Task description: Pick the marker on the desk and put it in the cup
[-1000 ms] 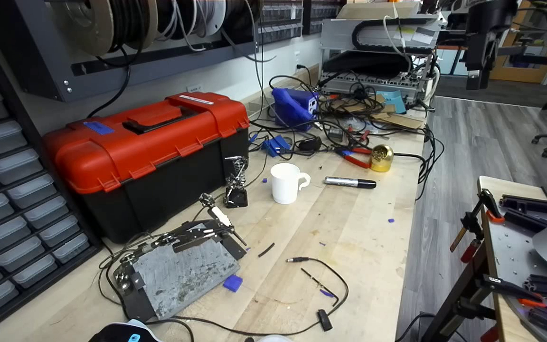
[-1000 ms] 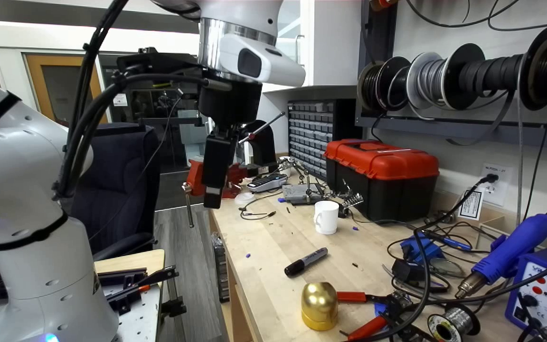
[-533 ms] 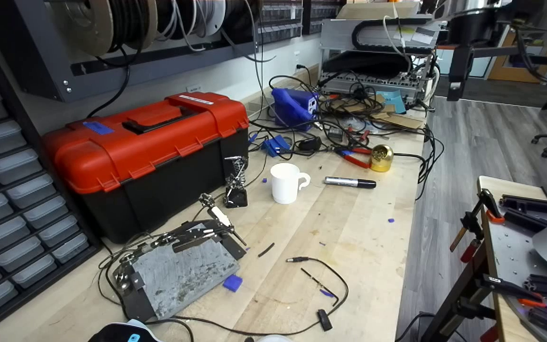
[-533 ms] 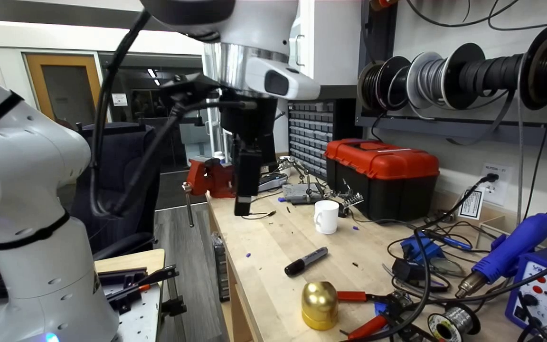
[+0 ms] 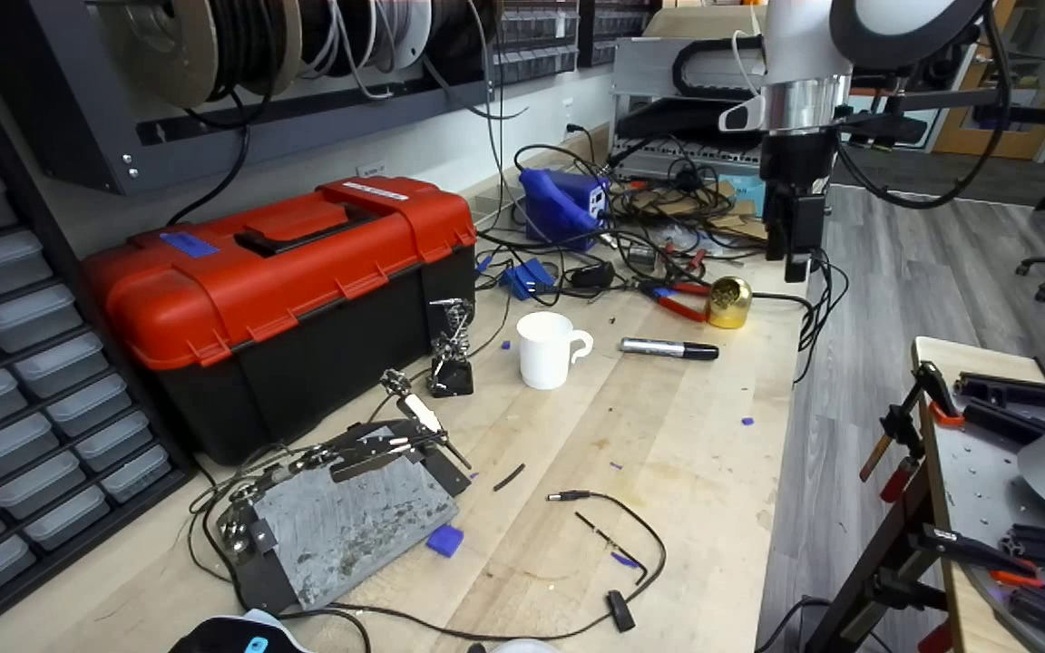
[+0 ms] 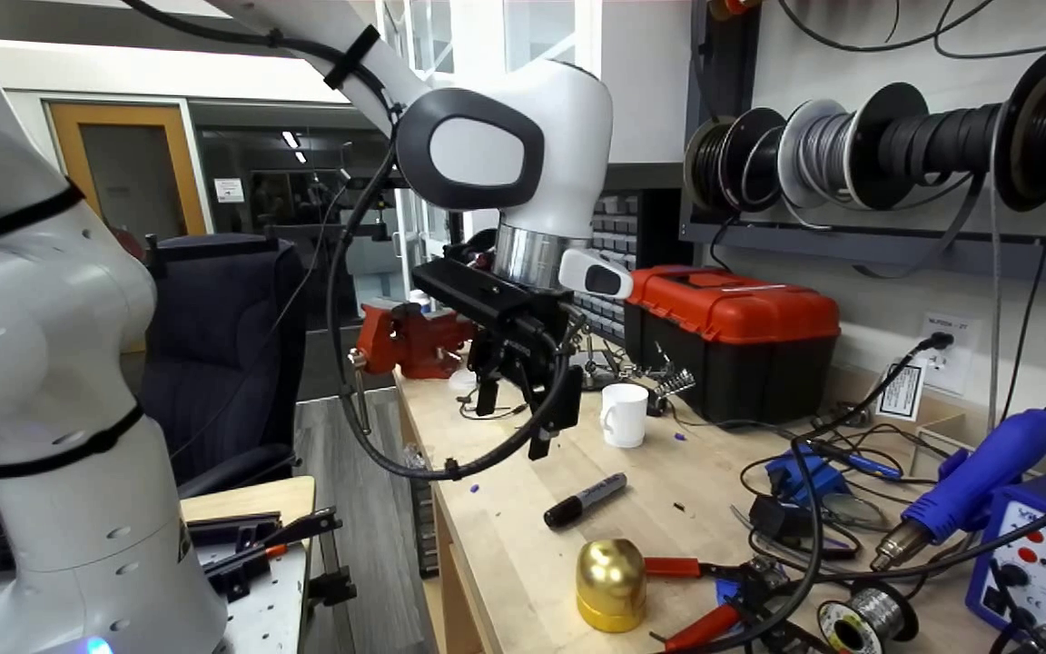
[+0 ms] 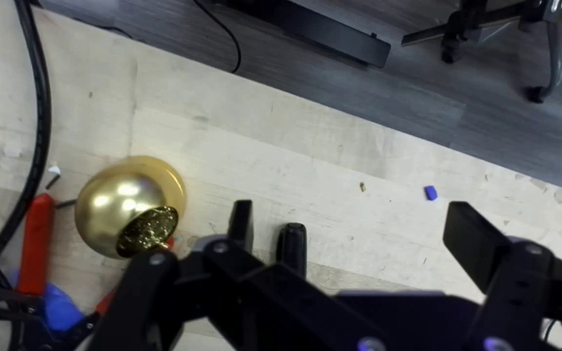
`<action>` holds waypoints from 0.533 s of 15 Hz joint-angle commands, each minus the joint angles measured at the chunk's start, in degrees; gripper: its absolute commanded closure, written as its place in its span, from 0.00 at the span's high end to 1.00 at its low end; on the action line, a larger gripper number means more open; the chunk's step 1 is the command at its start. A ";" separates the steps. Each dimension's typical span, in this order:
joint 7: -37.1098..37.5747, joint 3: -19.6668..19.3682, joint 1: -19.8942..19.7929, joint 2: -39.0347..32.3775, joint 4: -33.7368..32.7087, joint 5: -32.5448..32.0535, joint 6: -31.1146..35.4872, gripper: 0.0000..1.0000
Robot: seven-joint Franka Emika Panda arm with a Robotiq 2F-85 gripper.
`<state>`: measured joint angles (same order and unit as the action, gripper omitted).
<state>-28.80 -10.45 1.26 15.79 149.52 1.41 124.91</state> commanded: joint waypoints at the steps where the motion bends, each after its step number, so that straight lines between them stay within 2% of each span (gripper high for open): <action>1: -7.00 1.67 0.93 -1.57 -1.12 -0.45 1.32 1.00; 8: -10.31 4.11 -0.13 0.08 -3.32 -4.58 0.77 1.00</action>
<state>-37.83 -6.91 1.69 14.46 147.10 -0.90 125.50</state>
